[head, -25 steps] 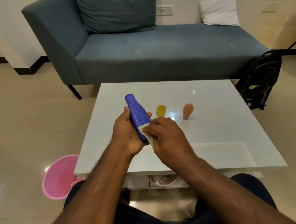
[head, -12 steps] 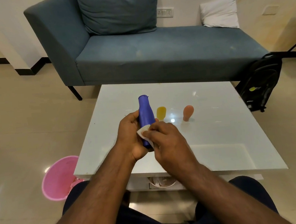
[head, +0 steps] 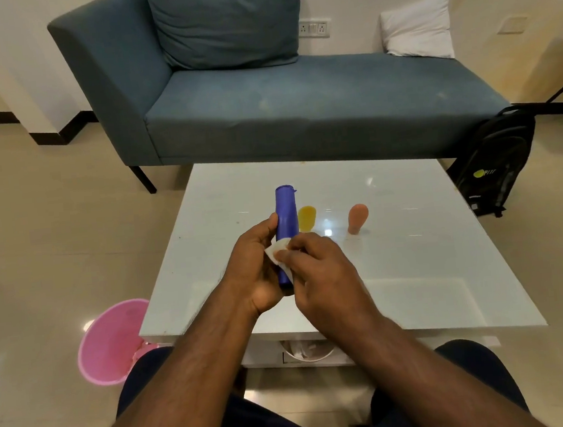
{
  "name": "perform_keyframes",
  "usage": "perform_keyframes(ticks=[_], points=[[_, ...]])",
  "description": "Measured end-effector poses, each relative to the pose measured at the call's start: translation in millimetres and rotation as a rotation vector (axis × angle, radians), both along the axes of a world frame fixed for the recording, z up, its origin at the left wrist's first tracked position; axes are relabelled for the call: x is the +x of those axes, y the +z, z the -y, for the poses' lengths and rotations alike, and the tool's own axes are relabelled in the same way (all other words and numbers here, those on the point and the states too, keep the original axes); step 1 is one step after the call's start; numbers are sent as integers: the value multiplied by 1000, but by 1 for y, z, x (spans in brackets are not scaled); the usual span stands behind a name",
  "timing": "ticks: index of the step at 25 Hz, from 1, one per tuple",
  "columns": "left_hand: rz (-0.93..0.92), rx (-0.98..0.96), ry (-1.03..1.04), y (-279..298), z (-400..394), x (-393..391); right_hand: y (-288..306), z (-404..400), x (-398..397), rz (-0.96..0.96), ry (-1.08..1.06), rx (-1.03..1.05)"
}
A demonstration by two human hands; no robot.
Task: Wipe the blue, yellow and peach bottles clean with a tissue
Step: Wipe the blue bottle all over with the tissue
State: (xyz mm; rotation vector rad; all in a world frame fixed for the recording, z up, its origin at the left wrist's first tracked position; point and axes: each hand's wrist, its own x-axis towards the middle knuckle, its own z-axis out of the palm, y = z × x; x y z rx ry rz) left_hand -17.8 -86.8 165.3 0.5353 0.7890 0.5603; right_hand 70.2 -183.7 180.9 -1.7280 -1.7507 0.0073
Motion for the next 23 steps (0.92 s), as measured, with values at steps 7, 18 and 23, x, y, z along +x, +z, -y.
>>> perform_keyframes(ticks=[7,18,23], points=[[26,14,-17,-10,-1,1,8,-24,15,-208,-122,40],[24,-14,11,-13,-1,2,8,-19,12,-222,-83,6],[-62,-34,101,-3,-12,-1,-6,11,-9,-94,0,1]])
